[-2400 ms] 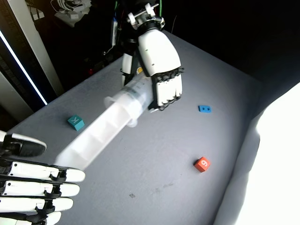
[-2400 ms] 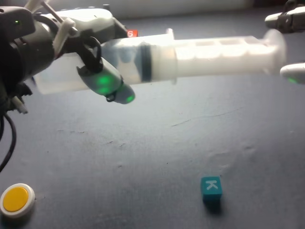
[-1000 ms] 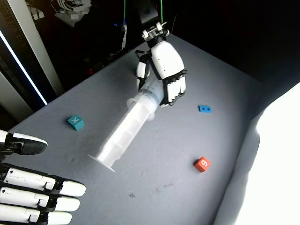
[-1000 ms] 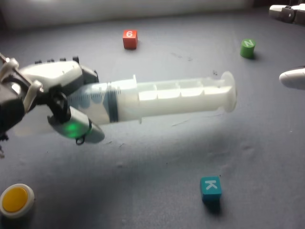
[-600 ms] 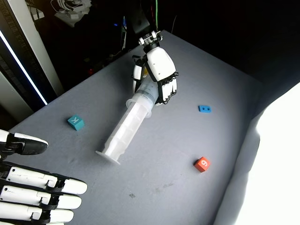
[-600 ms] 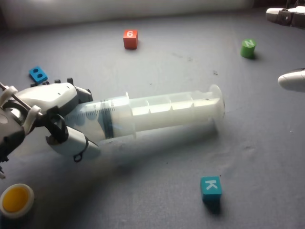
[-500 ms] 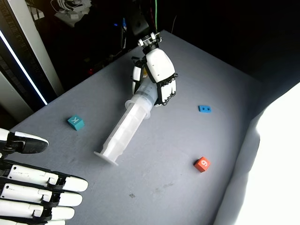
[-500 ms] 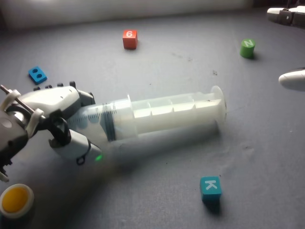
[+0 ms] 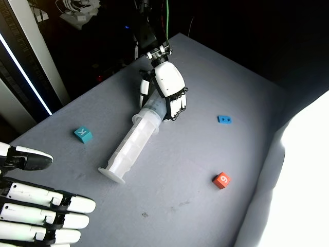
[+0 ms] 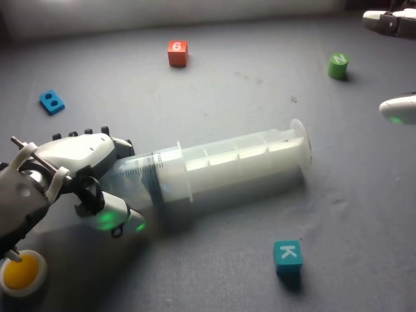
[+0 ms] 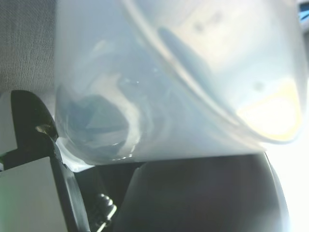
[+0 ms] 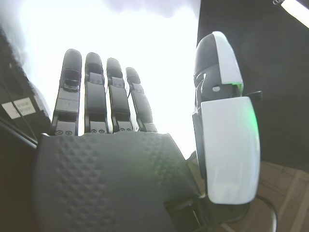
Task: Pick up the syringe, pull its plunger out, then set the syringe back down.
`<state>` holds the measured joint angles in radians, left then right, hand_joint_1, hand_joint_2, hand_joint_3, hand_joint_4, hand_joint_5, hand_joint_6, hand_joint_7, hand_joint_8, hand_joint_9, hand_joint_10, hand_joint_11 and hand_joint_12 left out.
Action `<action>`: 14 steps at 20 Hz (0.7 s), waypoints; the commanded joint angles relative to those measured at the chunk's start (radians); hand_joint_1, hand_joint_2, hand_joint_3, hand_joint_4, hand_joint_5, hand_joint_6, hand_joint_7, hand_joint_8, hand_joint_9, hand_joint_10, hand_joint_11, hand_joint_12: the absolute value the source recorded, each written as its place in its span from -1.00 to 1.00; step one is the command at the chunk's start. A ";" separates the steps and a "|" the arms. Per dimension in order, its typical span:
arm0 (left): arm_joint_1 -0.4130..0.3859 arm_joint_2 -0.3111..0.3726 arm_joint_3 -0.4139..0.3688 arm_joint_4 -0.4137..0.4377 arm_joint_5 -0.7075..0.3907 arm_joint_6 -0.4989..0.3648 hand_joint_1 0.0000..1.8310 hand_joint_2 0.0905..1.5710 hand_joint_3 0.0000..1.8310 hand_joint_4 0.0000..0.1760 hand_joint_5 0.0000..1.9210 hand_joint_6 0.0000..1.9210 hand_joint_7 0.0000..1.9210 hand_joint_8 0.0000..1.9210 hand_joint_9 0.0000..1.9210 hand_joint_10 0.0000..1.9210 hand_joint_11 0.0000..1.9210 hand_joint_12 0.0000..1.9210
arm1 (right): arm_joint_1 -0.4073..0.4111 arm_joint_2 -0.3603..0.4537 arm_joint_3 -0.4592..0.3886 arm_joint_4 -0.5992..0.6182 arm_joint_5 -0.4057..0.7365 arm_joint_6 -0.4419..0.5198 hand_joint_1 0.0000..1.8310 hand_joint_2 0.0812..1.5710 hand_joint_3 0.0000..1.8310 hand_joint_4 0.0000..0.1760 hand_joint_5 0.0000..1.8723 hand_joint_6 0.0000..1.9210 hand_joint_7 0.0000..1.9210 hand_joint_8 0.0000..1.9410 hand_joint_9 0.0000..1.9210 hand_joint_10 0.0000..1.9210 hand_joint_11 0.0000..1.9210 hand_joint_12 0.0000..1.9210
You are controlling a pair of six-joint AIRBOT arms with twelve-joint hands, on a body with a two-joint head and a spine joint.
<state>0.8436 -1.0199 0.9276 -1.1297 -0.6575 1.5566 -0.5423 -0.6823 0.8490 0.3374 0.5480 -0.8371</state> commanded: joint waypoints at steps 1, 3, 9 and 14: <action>0.000 -0.007 0.004 0.032 -0.060 -0.007 0.02 0.58 -1.00 -1.00 -0.43 -0.55 -0.34 -0.38 -0.47 -0.16 -0.79 0.43 | 0.002 0.004 0.001 -0.006 0.121 0.003 -0.13 0.36 -1.00 -1.00 -0.84 -1.00 -0.79 -1.00 -0.77 -1.00 -1.00 -0.33; 0.000 -0.007 0.003 0.032 -0.060 -0.007 -0.04 0.49 -1.00 -1.00 -0.41 -0.90 -0.29 -0.84 -0.40 -0.57 -0.81 0.27 | 0.002 0.004 0.001 -0.007 0.121 0.003 -0.14 0.37 -1.00 -1.00 -0.85 -1.00 -0.79 -1.00 -0.77 -1.00 -1.00 -0.37; -0.004 -0.003 -0.007 0.032 -0.060 -0.007 -0.18 0.37 -1.00 -1.00 -0.69 -1.00 -0.55 -1.00 -0.52 -0.99 -0.97 0.11 | 0.000 0.003 0.001 -0.007 0.121 0.003 -0.16 0.37 -1.00 -1.00 -0.84 -1.00 -0.78 -1.00 -0.76 -1.00 -1.00 -0.31; -0.024 0.015 -0.019 0.044 -0.057 0.000 -0.49 0.23 -1.00 -1.00 -0.90 -1.00 -0.78 -1.00 -0.71 -1.00 -1.00 -0.04 | 0.000 0.002 0.001 -0.008 0.122 0.003 -0.15 0.38 -1.00 -1.00 -0.84 -1.00 -0.79 -1.00 -0.77 -1.00 -1.00 -0.32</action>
<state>0.8288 -1.0111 0.9085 -1.1294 -0.6495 1.5658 -0.5495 -0.6842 0.8490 0.3355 0.5495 -0.8375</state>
